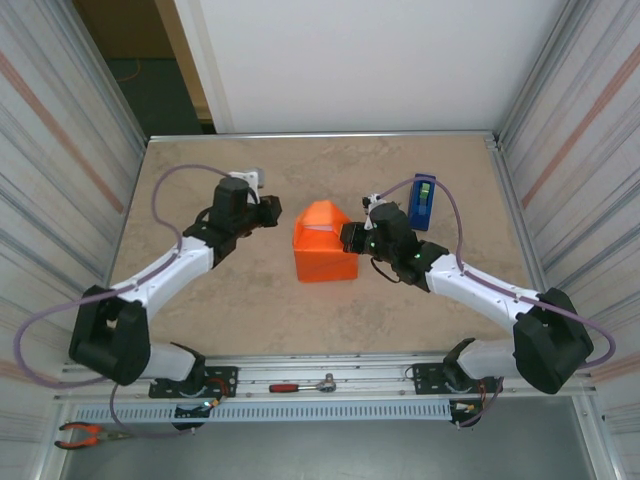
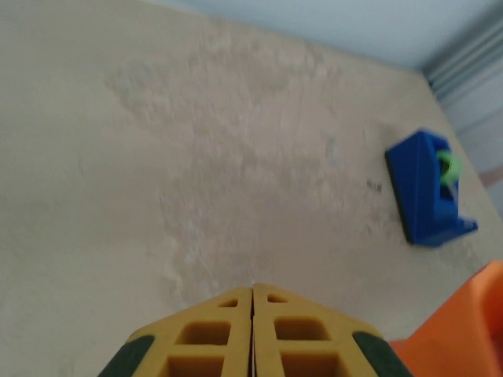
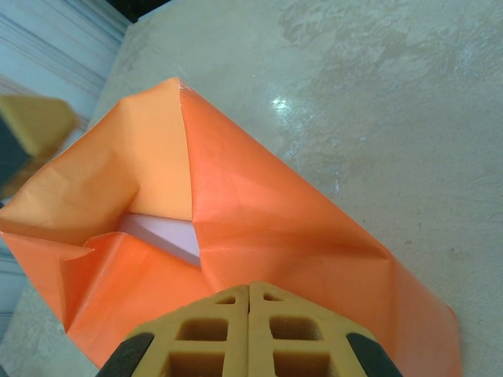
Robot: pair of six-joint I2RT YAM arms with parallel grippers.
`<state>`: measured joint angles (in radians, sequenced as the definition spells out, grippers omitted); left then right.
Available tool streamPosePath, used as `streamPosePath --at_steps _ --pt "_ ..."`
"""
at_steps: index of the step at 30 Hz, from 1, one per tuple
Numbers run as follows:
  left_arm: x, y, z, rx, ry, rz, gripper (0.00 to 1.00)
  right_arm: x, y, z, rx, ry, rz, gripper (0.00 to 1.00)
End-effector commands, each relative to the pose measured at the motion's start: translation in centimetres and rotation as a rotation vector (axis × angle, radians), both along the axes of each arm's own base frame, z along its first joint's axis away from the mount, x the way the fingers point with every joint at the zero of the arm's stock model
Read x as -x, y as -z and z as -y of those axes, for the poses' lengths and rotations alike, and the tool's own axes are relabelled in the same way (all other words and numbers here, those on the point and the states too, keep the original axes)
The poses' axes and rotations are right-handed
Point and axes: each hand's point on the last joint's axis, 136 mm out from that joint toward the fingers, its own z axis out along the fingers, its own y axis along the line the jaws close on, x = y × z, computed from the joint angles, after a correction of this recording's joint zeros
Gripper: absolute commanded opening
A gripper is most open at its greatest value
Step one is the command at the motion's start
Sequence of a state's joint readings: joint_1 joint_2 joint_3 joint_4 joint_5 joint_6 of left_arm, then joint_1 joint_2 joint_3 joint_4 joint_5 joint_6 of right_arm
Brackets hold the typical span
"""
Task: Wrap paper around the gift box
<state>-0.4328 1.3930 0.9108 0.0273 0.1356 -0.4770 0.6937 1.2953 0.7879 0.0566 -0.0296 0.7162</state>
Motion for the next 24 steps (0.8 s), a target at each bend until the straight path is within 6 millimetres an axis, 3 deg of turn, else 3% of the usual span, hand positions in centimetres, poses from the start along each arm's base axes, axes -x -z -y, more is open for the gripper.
streamPosePath --at_steps 1,7,11,19,24 --pt "0.8 -1.4 3.1 0.065 0.113 -0.018 0.08 3.2 6.9 1.9 0.145 -0.009 -0.205 0.00" --pt "3.1 -2.3 5.8 0.025 0.170 0.012 0.08 3.2 7.0 1.9 0.141 -0.001 -0.209 0.00" --pt "4.8 -1.9 6.7 -0.024 0.171 0.003 0.07 3.2 7.0 1.8 0.137 -0.001 -0.211 0.00" --pt "6.3 1.3 8.0 -0.096 0.122 -0.075 0.06 3.4 7.4 1.8 0.126 0.001 -0.226 0.00" --pt "6.3 3.6 8.3 -0.115 0.108 -0.108 0.07 3.6 6.5 1.2 0.090 -0.018 -0.229 0.00"
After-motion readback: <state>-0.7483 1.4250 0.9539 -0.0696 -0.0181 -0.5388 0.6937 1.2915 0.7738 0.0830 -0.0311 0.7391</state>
